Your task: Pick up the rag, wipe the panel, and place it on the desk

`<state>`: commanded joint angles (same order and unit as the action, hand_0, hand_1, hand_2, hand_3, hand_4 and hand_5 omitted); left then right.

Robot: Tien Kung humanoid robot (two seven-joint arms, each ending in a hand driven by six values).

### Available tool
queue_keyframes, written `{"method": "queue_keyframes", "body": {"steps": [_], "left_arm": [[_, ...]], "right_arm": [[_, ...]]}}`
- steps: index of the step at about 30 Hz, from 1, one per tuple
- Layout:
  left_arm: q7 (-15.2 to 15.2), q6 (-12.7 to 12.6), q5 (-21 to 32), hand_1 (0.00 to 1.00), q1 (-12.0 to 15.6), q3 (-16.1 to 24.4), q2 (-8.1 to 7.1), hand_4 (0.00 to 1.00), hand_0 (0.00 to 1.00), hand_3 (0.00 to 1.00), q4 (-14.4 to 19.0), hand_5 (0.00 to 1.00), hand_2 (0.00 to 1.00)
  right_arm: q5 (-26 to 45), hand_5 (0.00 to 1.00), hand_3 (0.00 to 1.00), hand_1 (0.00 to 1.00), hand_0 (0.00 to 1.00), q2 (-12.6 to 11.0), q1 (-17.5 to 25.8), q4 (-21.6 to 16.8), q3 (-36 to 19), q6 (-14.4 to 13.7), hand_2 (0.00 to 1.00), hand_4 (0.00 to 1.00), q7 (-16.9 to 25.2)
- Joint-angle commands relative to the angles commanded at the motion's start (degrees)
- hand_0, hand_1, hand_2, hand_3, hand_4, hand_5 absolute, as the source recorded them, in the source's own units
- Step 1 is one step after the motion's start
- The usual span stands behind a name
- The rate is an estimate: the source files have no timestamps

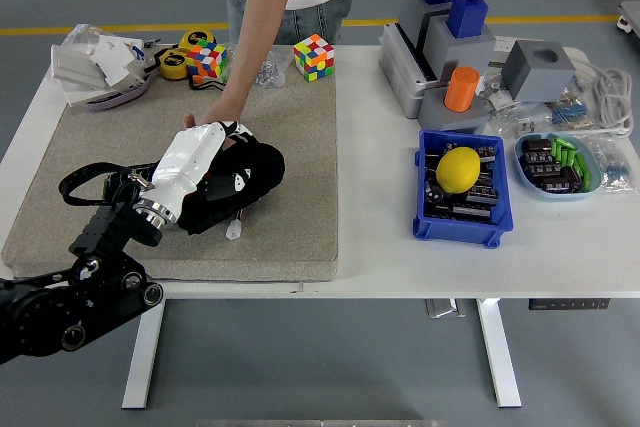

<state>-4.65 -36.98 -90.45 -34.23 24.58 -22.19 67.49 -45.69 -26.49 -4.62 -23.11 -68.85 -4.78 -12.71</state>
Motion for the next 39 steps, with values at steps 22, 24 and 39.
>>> {"method": "queue_keyframes", "body": {"steps": [22,24,39], "left_arm": [[0.23,0.0,-1.12,0.133,3.58,4.59,-4.69,0.459,0.194,0.556,-0.93,0.002,0.548],[0.24,0.0,-1.26,0.132,4.01,5.08,-5.22,0.459,0.193,0.556,-1.03,0.002,0.547],[0.7,0.0,-2.12,0.132,8.59,10.7,-8.12,0.46,0.194,0.555,-2.59,0.002,0.548]], "right_arm": [[-0.09,0.59,0.599,0.623,0.758,0.25,0.52,0.06,-0.45,-0.13,0.696,0.979,0.07],[-0.14,0.591,0.599,0.623,0.758,0.35,0.59,0.08,-0.47,-0.1,0.696,0.979,0.09],[-0.32,0.591,0.599,0.623,0.758,0.6,1.0,0.18,-1.05,-0.09,0.696,0.979,0.03]]}}
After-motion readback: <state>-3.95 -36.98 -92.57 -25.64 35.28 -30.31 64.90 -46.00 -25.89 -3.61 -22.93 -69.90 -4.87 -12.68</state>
